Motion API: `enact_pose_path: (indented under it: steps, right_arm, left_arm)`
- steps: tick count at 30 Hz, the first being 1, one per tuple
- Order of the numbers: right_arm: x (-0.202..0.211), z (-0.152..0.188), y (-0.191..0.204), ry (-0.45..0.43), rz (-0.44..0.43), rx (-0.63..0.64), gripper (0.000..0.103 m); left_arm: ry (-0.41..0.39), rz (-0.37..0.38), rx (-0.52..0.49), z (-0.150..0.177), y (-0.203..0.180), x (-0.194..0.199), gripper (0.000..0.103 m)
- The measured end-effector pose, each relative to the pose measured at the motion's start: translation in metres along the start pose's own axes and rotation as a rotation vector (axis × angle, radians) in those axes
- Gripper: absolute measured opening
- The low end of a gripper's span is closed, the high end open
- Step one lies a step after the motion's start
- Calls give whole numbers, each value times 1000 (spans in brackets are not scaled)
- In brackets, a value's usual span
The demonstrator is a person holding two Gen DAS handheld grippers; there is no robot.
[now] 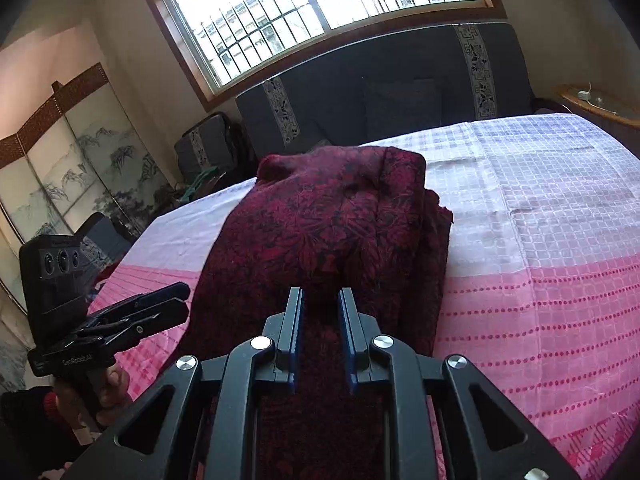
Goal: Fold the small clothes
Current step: 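Lower the held red sweater bundle onto the bed with the right tool, then open the right tool and release the sweater bundle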
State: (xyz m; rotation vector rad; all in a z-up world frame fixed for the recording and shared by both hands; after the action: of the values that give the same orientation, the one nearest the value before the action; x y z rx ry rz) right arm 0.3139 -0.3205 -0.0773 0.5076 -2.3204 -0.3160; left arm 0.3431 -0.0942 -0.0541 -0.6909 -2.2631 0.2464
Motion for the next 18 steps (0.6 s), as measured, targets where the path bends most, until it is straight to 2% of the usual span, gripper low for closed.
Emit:
enact_pose_path:
  steps: [1,4,7,9,12,13,14,16,18]
  right_arm:
    - [-7,7,-6,26,16,-10,9]
    - [-10,14,-20,19,5,-47,0]
    - [-2,10,-23,30,-8,-91,0]
    - [23,10,-15,-34,-10,-74,12]
    - [52,26,5,-69,-28,-24,13]
    - [57,34,13,-69,-33,-2,13]
    - [60,43,21,-61,-25,31,13]
    - [56,62,34,-24,53,119,12]
    - [43,79,30,42,137,148,6]
  left_arm:
    - [8,-4,0,6,0,-2,61]
    - [33,-55,-64,21,-6,-7,61]
    - [9,-38,-65,18,-12,10,61]
    - [-10,-24,-59,19,-13,24,61]
    - [20,5,-15,31,-12,33,61]
    - [29,-7,-12,37,-12,33,61]
    - [42,-30,-20,41,-13,30,61]
    - [53,-80,-51,50,-16,25,61]
    - [49,-84,-48,55,-17,25,61]
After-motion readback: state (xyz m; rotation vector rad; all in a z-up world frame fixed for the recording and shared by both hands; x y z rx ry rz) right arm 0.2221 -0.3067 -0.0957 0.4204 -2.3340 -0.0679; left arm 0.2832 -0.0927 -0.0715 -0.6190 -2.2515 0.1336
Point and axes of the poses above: each gripper's, at about its wrist camera, not at the fingertips, and x roughly against the way its jaws point, y to its left, z to its underside, the point moved 2 cm from there along -x, roughly the way its jaws point, and after that the axes turned 1 degree about x, right-handed, at the moved point
